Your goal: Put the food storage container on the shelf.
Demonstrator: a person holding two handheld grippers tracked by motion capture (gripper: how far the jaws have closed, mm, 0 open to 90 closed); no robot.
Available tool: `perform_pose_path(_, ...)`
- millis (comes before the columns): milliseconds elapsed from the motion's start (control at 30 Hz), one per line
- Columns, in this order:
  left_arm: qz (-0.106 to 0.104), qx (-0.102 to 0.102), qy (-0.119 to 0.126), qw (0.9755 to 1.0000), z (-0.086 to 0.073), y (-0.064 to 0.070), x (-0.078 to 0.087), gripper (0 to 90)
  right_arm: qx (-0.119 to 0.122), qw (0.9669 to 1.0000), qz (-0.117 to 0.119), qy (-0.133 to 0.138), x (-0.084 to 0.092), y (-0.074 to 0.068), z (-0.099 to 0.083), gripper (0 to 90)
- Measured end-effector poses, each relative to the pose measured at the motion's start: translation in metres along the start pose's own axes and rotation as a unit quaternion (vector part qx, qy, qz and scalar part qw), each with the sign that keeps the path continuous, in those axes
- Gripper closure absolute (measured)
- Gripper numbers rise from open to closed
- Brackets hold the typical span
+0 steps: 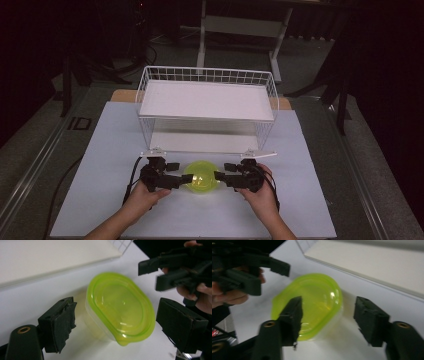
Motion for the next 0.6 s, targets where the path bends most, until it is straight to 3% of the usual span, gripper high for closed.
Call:
perform_pose_path(67,0.003,0.009,-0.003,0.9999,-0.002,-0.002,-0.002,25.7,-0.014,0.9998,-0.003,-0.010,-0.006,0.004,-0.003,43.0)
perform_pose_path(133,0.003,0.018,-0.006,0.9998,-0.005,-0.003,-0.003,28.3,-0.019,0.9997,0.000,-0.014,-0.008,0.004,-0.004,45.6)
perform_pose_path(267,-0.006,0.038,-0.010,0.9992,-0.010,-0.006,-0.007,41.7,-0.036,0.9988,0.009,-0.034,-0.014,0.003,-0.008,51.5)
perform_pose_path(300,-0.014,0.043,-0.013,0.9989,-0.011,-0.007,-0.008,50.0,-0.036,0.9984,0.011,-0.043,-0.017,0.002,-0.010,55.3)
perform_pose_path(333,-0.018,0.050,-0.017,0.9984,-0.013,-0.008,-0.009,50.0,-0.036,0.9984,0.011,-0.043,-0.017,0.002,-0.010,55.3)
perform_pose_path(433,-0.028,0.054,-0.015,0.9980,-0.015,-0.008,-0.010,59.6,-0.042,0.9977,0.020,-0.049,-0.018,0.000,-0.011,62.3)
perform_pose_path(500,-0.041,0.060,-0.010,0.9973,-0.014,-0.007,-0.007,66.9,-0.045,0.9976,0.014,-0.051,-0.016,-0.001,-0.011,67.4)
perform_pose_path(600,-0.034,0.050,-0.019,0.9980,-0.014,-0.003,-0.006,72.0,-0.049,0.9975,0.019,-0.048,-0.012,-0.003,-0.011,72.8)
Point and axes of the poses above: each handheld gripper's, and its own axes: x roughly backward along the jaws, z roughly out of its top, y roughly to its right, the point moved 4 cm from there along -x, roughly forward along the jaws, and after that the axes turned 15 degrees about -z, right-handed, at the moved point
